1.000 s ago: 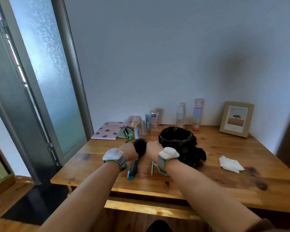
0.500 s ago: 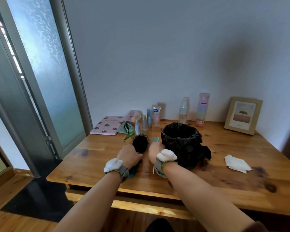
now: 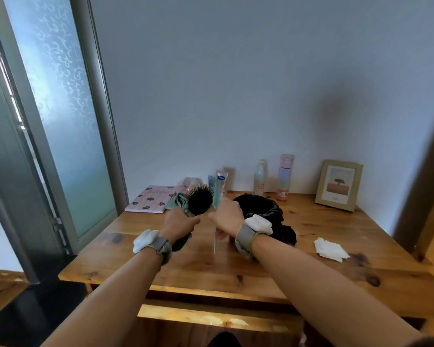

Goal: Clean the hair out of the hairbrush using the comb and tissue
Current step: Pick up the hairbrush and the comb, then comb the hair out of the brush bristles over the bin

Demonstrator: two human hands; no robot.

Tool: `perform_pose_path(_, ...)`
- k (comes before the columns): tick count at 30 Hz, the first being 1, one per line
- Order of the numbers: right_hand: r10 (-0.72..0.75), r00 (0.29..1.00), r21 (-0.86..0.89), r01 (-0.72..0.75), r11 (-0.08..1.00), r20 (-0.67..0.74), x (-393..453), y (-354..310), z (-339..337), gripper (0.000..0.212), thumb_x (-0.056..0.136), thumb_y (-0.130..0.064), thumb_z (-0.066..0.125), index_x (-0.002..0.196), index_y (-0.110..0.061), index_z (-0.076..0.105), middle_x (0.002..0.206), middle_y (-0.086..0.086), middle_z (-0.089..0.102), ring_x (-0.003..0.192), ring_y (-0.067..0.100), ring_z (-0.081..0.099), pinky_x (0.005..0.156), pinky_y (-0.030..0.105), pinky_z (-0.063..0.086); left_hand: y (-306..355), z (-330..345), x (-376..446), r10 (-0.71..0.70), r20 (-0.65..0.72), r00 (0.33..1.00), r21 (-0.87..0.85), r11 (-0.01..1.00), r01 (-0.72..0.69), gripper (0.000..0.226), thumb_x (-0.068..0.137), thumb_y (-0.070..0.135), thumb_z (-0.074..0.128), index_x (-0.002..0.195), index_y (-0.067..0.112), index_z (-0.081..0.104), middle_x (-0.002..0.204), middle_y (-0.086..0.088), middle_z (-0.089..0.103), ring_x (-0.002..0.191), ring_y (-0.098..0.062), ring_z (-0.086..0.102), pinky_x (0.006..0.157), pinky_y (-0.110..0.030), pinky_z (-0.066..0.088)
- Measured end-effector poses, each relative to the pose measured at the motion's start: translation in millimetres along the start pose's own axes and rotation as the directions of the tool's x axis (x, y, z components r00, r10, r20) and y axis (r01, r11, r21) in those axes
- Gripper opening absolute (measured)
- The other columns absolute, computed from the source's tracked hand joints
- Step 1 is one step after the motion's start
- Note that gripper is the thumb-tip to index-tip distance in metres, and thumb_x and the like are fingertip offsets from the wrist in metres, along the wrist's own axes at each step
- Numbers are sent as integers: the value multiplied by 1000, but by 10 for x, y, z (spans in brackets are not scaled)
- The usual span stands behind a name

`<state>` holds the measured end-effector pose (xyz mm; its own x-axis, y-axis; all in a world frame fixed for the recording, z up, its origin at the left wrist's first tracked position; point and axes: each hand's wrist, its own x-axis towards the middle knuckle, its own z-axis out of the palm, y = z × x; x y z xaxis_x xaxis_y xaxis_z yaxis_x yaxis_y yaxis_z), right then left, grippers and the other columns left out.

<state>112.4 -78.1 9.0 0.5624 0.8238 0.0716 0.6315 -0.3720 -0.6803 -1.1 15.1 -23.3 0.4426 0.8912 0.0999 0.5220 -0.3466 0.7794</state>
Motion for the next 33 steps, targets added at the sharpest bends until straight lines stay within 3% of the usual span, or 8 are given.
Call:
perform_pose_path(3,35,999,201,-31,979,-17,-23,-58,-303,16,87,-11,57,80,4,54,75,29,72,72,41,73,64,44,63,224,-85,-54,73,32,997,-27,997,-72,24,86,13,67,65,7,56,53,-8,59,34,-15,55,36,-24,46)
perform_pose_path(6,27,993,282,6,959,-112,17,-58,-593,13,83,-7,59,83,6,56,71,25,68,65,40,73,60,49,62,435,-117,-91,130,69,989,-35,991,-128,20,87,10,65,71,6,54,56,-10,57,37,-18,54,38,-24,45)
perform_pose_path(9,54,980,388,24,921,-191,3,-27,-841,10,82,-6,60,76,2,58,53,13,64,38,23,65,39,31,55,606,-102,-116,190,92,977,-37,982,-188,21,88,10,66,71,4,54,55,-12,56,37,-20,53,39,-25,44)
perform_pose_path(11,46,970,429,63,901,-239,-3,-29,-958,11,83,-6,60,73,-7,56,47,7,62,33,19,61,37,26,51,681,-88,-108,214,99,972,-42,977,-210,24,88,10,67,68,4,55,51,-10,56,33,-17,52,39,-24,43)
perform_pose_path(20,-8,931,482,196,854,-366,-8,48,-1332,9,96,-6,46,88,-10,44,70,14,62,49,29,58,57,48,60,967,27,-5,271,173,947,-81,962,-261,29,88,21,66,65,3,63,55,-15,62,44,-24,56,51,-27,46)
perform_pose_path(25,-12,903,546,269,794,-429,45,44,-1464,2,99,-5,42,98,-6,41,78,20,65,48,25,55,48,33,53,1039,70,31,275,176,945,-64,961,-268,28,86,23,61,64,5,64,58,-17,63,44,-25,56,50,-24,43)
perform_pose_path(28,-39,894,550,309,776,-447,97,49,-1489,3,99,-4,42,101,-5,44,79,21,66,56,30,59,52,36,55,1038,89,68,277,158,948,-70,960,-269,24,88,19,61,82,-2,70,58,-11,63,42,-23,54,49,-23,43)
perform_pose_path(33,-87,882,538,359,763,-464,224,99,-1490,4,98,-3,43,101,-4,46,82,20,67,61,32,63,56,39,57,1017,104,152,320,146,936,-45,948,-316,13,88,18,65,93,7,70,61,-9,64,44,-22,55,52,-24,45)
